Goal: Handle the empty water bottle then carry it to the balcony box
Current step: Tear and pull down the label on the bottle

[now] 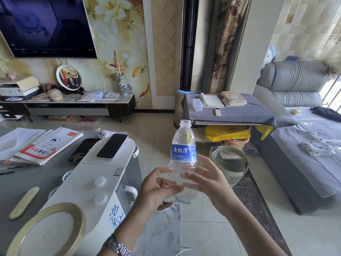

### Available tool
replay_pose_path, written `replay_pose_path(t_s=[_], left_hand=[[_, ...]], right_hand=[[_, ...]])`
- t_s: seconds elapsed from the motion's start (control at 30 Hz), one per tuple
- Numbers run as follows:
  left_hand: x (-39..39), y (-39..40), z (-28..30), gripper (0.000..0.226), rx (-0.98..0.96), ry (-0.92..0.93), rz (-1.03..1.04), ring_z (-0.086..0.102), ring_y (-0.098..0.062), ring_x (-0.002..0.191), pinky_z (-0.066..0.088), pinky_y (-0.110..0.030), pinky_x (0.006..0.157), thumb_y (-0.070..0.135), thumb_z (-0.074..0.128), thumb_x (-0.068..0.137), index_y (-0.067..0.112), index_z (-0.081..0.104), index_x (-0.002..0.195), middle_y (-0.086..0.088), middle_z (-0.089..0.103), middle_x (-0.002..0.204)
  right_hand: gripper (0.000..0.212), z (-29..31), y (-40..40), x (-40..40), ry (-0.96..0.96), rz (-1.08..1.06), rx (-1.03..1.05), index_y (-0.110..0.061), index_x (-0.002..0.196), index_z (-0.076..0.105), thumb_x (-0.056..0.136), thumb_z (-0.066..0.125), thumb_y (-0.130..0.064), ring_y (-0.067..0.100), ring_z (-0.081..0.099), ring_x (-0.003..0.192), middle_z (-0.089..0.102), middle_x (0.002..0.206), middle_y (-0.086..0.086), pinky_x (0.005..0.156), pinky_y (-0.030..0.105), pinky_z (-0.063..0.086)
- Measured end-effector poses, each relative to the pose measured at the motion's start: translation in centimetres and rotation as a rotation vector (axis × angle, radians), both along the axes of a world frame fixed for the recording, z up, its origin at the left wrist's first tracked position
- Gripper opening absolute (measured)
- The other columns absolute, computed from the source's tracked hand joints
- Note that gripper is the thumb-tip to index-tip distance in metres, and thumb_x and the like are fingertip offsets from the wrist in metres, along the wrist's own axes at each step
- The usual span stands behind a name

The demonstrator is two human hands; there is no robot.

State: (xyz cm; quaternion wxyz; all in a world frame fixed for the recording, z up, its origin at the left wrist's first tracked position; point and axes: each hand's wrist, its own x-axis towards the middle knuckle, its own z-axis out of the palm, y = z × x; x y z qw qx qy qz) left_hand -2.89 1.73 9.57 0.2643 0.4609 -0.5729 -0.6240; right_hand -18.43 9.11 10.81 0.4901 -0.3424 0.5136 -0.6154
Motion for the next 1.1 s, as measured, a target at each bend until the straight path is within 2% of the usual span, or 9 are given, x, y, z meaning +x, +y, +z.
replay_pose_path(t_s=[0.17,0.23,0.33,0.4,0.5,0.6,0.8,1.0,1.1], left_hand=[[-0.2,0.2,0.4,0.07,-0.09,-0.03,-0.042,0.069,-0.02,0.082,0.055,-0.046,0.08,0.044,0.085,0.039,0.028,0.061,0.103,0.0,0.074,0.086],[0.1,0.2,0.7,0.072,-0.102,-0.031,-0.089,0.07,-0.017,0.09,0.054,-0.044,0.082,0.046,0.086,0.044,0.029,0.06,0.108,0.002,0.074,0.097],[0.4,-0.3,1.1,0.073,-0.088,0.013,-0.128,0.069,-0.009,0.098,0.052,-0.03,0.089,0.055,0.083,0.046,0.035,0.059,0.112,0.004,0.072,0.108],[0.4,-0.7,1.5,0.057,-0.105,0.051,-0.105,0.069,-0.005,0.097,0.051,-0.032,0.093,0.045,0.085,0.055,0.042,0.059,0.105,0.003,0.07,0.11],[0.2,-0.9,2.0,0.046,-0.136,0.078,-0.106,0.07,0.0,0.087,0.056,-0.025,0.081,0.019,0.08,0.07,0.044,0.057,0.101,0.001,0.07,0.107],[0.0,-0.6,2.1,0.051,-0.127,0.109,-0.118,0.072,-0.009,0.086,0.058,-0.026,0.074,0.025,0.081,0.059,0.042,0.057,0.1,-0.003,0.072,0.103],[-0.4,0.2,1.1,0.068,-0.112,0.117,-0.059,0.071,-0.018,0.084,0.057,-0.032,0.071,0.034,0.081,0.047,0.034,0.057,0.11,-0.006,0.073,0.1],[-1.3,0.8,0.5,0.05,-0.113,0.13,0.033,0.07,-0.01,0.071,0.056,-0.024,0.057,0.007,0.08,0.068,0.03,0.056,0.105,-0.003,0.075,0.09],[-1.6,1.1,0.5,0.048,-0.122,0.133,0.064,0.07,-0.011,0.069,0.056,-0.022,0.055,0.003,0.078,0.07,0.03,0.057,0.102,-0.002,0.075,0.085]], right_hand=[[0.048,0.2,0.0,-0.1,0.037,-0.048,-0.01,-0.011,0.122,0.055,0.078,0.071,-0.003,0.031,0.071,0.089,0.068,0.11,0.028,0.074,0.04,0.06],[0.047,0.3,0.1,-0.2,0.038,-0.034,-0.003,-0.011,0.122,0.055,0.079,0.07,-0.003,0.034,0.07,0.092,0.067,0.11,0.028,0.076,0.042,0.06],[0.047,0.3,0.2,-0.2,0.051,-0.003,0.005,-0.013,0.122,0.055,0.078,0.071,-0.003,0.031,0.07,0.091,0.066,0.111,0.028,0.075,0.041,0.06],[0.048,0.4,0.2,0.0,0.051,0.023,0.005,-0.015,0.12,0.057,0.075,0.073,-0.006,0.026,0.071,0.087,0.066,0.11,0.028,0.073,0.039,0.061],[0.051,0.5,0.3,0.3,0.057,0.045,0.006,-0.019,0.117,0.058,0.069,0.075,-0.014,0.025,0.071,0.089,0.069,0.108,0.024,0.078,0.041,0.06],[0.052,0.5,0.3,0.1,0.075,0.032,0.011,-0.021,0.118,0.058,0.071,0.077,-0.017,0.027,0.07,0.097,0.073,0.106,0.016,0.086,0.043,0.057],[0.051,0.4,0.5,0.2,0.096,-0.009,-0.011,-0.009,0.119,0.057,0.072,0.076,-0.002,0.025,0.073,0.086,0.075,0.098,0.02,0.07,0.033,0.061],[0.046,0.0,0.4,0.3,0.123,-0.095,-0.017,-0.007,0.113,0.059,0.072,0.076,0.004,0.03,0.073,0.078,0.074,0.091,0.025,0.065,0.036,0.062],[0.041,-0.1,0.4,0.4,0.133,-0.131,-0.026,-0.011,0.106,0.062,0.071,0.076,0.006,0.028,0.072,0.072,0.074,0.086,0.026,0.061,0.035,0.061]])
